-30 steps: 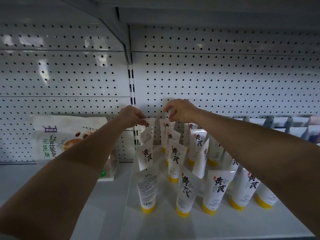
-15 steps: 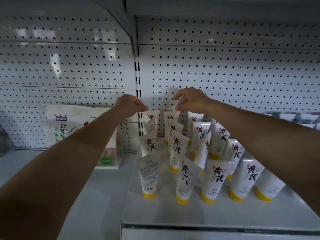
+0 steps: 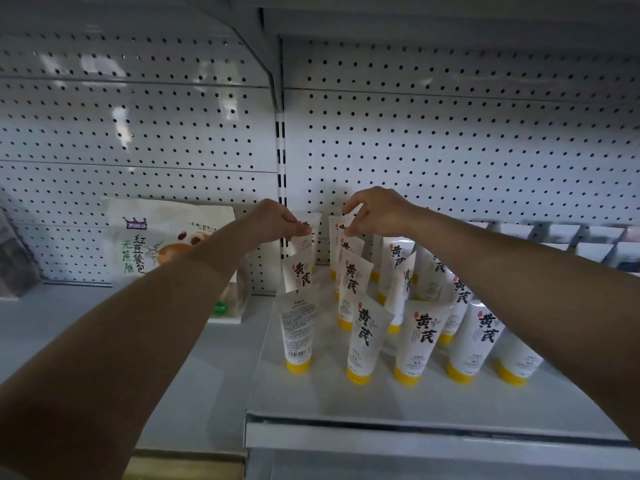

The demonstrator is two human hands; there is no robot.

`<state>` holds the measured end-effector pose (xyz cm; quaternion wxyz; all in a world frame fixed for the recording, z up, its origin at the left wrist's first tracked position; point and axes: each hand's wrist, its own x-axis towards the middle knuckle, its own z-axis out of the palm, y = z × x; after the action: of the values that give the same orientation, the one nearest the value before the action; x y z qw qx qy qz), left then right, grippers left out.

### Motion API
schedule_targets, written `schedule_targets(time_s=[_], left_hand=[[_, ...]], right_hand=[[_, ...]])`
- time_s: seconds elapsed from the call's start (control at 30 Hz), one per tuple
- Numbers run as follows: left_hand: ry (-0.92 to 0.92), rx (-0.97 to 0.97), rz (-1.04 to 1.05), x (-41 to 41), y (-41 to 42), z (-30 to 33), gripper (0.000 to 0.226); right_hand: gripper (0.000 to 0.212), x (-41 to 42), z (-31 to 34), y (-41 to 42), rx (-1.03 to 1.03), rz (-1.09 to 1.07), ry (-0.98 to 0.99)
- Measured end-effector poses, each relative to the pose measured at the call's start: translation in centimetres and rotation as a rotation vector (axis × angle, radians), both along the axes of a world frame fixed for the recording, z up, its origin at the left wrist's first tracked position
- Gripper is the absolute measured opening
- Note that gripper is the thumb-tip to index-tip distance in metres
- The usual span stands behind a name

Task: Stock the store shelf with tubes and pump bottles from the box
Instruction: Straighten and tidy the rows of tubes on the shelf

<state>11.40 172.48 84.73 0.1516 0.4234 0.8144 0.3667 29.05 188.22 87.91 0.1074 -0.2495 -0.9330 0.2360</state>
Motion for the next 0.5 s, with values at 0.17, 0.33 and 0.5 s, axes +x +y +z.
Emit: schedule_targets(time_s=[0.17, 0.33, 0.5], left_hand=[[0.017, -0.015, 0.024, 0.73, 0.53, -0.03, 0.029], [0.009, 0.01, 0.023, 0.78, 0.74, -0.38, 0.029], [-0.03, 0.011, -0.012, 0.54, 0.94, -0.62, 0.028]], right_hand=[[0.047, 0.04, -0.47, -0.35, -0.023, 0.003, 0.012], [0.047, -0.06, -0.69, -0.51, -0.022, 0.016, 0.027], [0.047, -0.24, -0.66, -0.68, -0.01, 0.014, 0.03]])
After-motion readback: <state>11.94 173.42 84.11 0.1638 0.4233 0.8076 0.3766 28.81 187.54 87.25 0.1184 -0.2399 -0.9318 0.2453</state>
